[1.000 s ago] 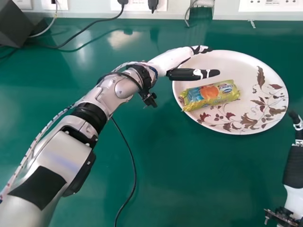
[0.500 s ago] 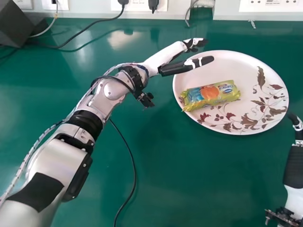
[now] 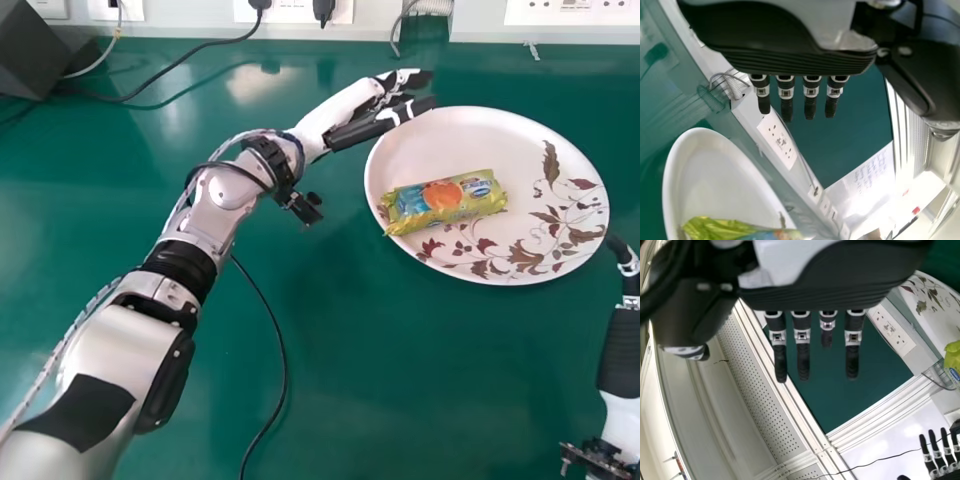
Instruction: Pick up biscuit and place it in the plate
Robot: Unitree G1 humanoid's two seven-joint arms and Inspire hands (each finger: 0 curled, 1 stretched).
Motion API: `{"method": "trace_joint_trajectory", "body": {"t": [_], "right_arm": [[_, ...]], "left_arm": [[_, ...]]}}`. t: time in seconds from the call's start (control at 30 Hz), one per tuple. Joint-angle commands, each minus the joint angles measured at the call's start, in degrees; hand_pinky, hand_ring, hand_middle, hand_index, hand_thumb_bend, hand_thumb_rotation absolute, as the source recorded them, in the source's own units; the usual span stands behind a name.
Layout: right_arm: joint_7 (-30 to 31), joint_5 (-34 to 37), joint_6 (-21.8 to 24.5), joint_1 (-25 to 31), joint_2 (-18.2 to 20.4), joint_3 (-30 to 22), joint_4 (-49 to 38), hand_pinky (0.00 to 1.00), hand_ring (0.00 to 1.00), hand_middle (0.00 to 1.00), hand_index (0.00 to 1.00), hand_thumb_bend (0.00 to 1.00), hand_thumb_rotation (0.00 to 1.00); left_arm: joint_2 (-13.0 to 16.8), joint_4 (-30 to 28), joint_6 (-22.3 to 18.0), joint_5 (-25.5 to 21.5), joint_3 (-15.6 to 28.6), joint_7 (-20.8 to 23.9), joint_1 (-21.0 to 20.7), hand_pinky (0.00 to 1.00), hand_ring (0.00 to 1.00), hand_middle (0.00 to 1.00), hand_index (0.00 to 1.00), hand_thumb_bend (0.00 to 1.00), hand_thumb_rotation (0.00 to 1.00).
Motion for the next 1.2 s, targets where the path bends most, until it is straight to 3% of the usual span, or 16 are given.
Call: {"method": "trace_joint_trajectory", "body": {"t": [0.0, 0.2, 0.37, 0.63, 0.83, 0.97, 1.17], "right_arm": [[0.41, -0.11, 0.19, -0.18, 1.91, -0.60, 1.40, 0.62, 0.77, 0.79, 0.75, 0.74, 0.00], [0.95, 0.52, 0.68, -0.42, 1.57, -0.87, 1.69, 0.65, 0.80, 0.79, 0.72, 0.71, 0.00], [1.59, 0.89, 1.05, -0.71, 1.25, -1.17, 2.03, 0.65, 0.81, 0.80, 0.73, 0.73, 0.00], [0.74, -0.07, 1.46, -0.57, 1.74, -1.10, 1.16, 0.66, 0.77, 0.79, 0.72, 0.74, 0.00], [0.83, 0.26, 1.85, -0.47, 1.70, -1.19, 0.96, 0.67, 0.78, 0.79, 0.73, 0.72, 0.00], [0.79, 0.27, 2.42, -0.41, 1.61, -1.06, 0.47, 0.70, 0.81, 0.81, 0.73, 0.70, 0.00], [1.04, 0.39, 3.10, -0.20, 1.50, -1.19, 0.08, 0.63, 0.82, 0.83, 0.75, 0.69, 0.00]], "left_arm": [[0.43, -2.41, 0.12, -2.69, 1.87, -1.70, 2.07, 0.97, 0.94, 0.99, 0.99, 1.00, 0.65], [0.38, -6.53, 0.91, -7.25, 4.36, -5.32, 4.74, 0.97, 0.92, 0.99, 0.97, 1.00, 0.64], [-0.29, -10.70, 5.39, -12.25, 6.72, -8.79, 6.80, 0.96, 0.91, 1.00, 0.97, 1.00, 0.64], [-0.67, -16.74, 9.63, -15.85, 8.33, -10.14, 10.47, 0.94, 0.90, 0.98, 0.97, 1.00, 0.64], [-0.27, -21.61, 10.60, -16.96, 9.03, -10.48, 14.07, 0.92, 0.88, 0.98, 0.97, 1.00, 0.63], [-1.01, -24.98, 14.72, -21.32, 10.55, -12.80, 15.79, 0.93, 0.88, 0.98, 0.96, 1.00, 0.63], [-0.96, -29.07, 19.33, -25.68, 11.63, -15.19, 18.24, 0.93, 0.88, 0.97, 0.96, 1.00, 0.62]]}}
